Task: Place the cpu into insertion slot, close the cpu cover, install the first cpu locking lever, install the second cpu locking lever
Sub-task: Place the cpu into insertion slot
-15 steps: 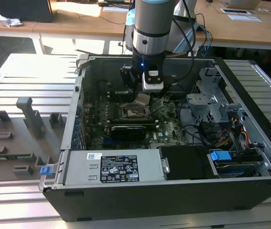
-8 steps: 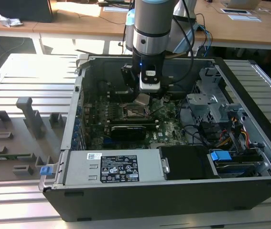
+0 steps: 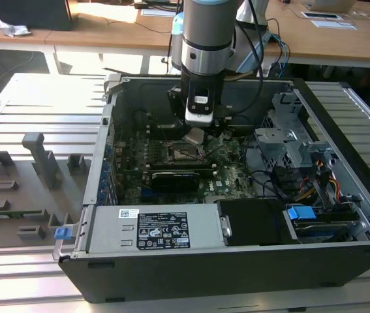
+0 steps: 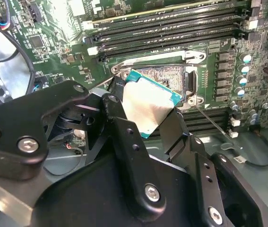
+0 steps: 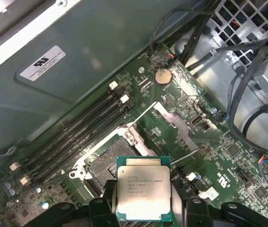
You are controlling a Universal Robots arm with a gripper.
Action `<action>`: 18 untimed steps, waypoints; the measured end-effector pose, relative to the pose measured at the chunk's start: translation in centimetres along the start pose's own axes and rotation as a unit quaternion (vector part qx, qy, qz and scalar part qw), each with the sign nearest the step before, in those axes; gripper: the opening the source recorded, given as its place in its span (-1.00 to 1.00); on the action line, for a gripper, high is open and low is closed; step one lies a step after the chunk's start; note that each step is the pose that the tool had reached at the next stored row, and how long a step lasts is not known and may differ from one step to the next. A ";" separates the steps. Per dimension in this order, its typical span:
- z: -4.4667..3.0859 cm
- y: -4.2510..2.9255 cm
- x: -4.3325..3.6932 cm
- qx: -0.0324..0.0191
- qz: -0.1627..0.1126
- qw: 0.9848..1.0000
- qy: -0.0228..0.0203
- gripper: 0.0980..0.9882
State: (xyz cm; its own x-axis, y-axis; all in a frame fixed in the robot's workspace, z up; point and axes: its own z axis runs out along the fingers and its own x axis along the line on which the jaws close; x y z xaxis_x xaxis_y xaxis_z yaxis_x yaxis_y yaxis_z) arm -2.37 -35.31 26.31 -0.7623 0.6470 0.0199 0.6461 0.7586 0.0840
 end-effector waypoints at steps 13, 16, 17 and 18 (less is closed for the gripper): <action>0.00 0.00 0.00 -0.002 0.081 0.997 -0.007 0.00; 0.01 0.00 0.00 -0.002 0.096 0.995 -0.008 0.00; 0.01 0.00 0.00 -0.002 0.100 0.995 -0.008 0.00; 0.01 0.00 0.00 -0.002 0.109 0.994 -0.009 0.00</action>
State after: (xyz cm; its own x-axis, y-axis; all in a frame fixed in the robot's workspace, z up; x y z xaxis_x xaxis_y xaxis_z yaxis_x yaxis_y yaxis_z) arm -2.36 -35.31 26.30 -0.6035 0.7971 0.0199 0.7954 0.6002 0.0840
